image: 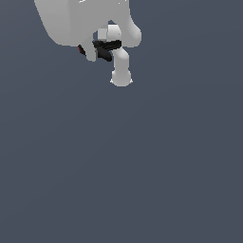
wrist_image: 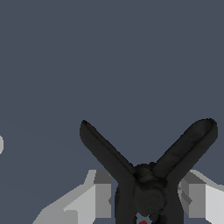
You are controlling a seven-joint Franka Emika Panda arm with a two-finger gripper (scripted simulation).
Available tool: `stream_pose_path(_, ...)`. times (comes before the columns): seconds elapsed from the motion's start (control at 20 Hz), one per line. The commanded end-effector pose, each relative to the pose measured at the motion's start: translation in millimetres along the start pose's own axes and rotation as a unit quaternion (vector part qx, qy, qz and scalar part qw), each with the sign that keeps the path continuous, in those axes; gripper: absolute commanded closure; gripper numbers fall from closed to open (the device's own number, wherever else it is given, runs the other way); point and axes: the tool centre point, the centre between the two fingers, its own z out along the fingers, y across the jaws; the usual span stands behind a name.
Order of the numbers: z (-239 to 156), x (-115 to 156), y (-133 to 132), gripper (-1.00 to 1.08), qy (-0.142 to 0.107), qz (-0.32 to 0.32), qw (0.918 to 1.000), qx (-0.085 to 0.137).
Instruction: Pick up the object and move it to a goal position.
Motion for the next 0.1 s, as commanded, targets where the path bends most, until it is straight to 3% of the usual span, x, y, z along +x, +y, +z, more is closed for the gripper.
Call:
stream_pose_path(0.0,-1.1,-0.1,0.3,1.08,0.000,0.000,1.0000,0.000)
stream_pose_path(0.05,-1.0,-0.1,0.4,1.08,0.000,0.000,1.0000,0.000)
